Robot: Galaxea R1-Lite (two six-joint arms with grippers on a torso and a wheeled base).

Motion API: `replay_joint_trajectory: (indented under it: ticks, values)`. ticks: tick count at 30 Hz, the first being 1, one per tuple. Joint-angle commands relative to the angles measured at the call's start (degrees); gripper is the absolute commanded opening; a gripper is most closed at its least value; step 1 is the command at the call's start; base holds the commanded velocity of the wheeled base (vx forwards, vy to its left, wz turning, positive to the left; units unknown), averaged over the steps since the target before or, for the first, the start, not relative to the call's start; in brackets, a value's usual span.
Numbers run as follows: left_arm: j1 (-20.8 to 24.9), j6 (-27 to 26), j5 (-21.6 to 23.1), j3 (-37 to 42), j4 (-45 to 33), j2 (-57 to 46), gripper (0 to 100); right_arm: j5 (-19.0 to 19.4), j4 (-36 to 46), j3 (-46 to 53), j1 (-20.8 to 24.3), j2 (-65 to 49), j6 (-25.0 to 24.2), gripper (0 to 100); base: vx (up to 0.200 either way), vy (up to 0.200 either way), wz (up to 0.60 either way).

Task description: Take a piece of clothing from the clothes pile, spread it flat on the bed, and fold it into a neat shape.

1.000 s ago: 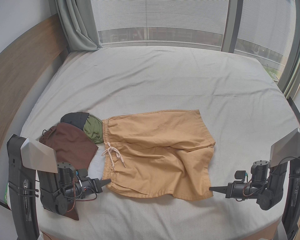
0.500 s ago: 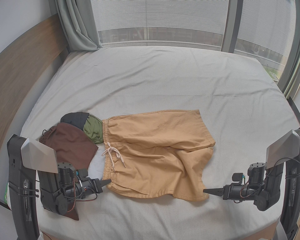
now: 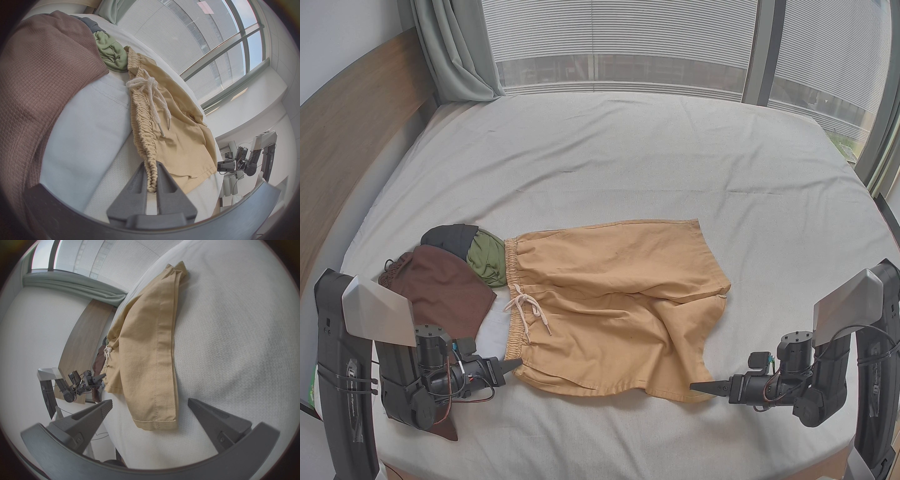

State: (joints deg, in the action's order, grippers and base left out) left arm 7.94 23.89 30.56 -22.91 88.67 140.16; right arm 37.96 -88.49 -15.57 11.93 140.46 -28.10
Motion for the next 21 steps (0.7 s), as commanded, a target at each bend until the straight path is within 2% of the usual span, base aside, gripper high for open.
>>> replay_joint_trajectory:
  ticks: [1,3,4,13,21]
  values:
    - [0.0,0.0,0.0,0.0,0.0,0.1,0,0.1,0.2,-0.3,0.5,-0.1,-1.9,100,0.0,0.0,0.0]
    - [0.0,0.0,0.0,0.0,0.0,0.1,0,0.1,0.2,-0.4,0.5,-0.1,-2.1,100,0.0,0.0,0.0]
    - [0.0,0.0,0.0,0.0,0.0,0.1,0,0.1,0.2,-0.3,0.3,-0.5,-2.2,0,0.0,0.0,0.0]
    - [0.0,0.0,0.0,0.0,0.0,0.1,0,0.1,0.1,-0.1,-0.2,-0.7,-1.8,0,0.0,0.0,0.0]
    - [-0.1,0.0,0.2,0.4,0.0,-0.4,0,0.0,0.2,2.4,-1.3,-6.4,-1.2,0,0.0,0.0,0.0]
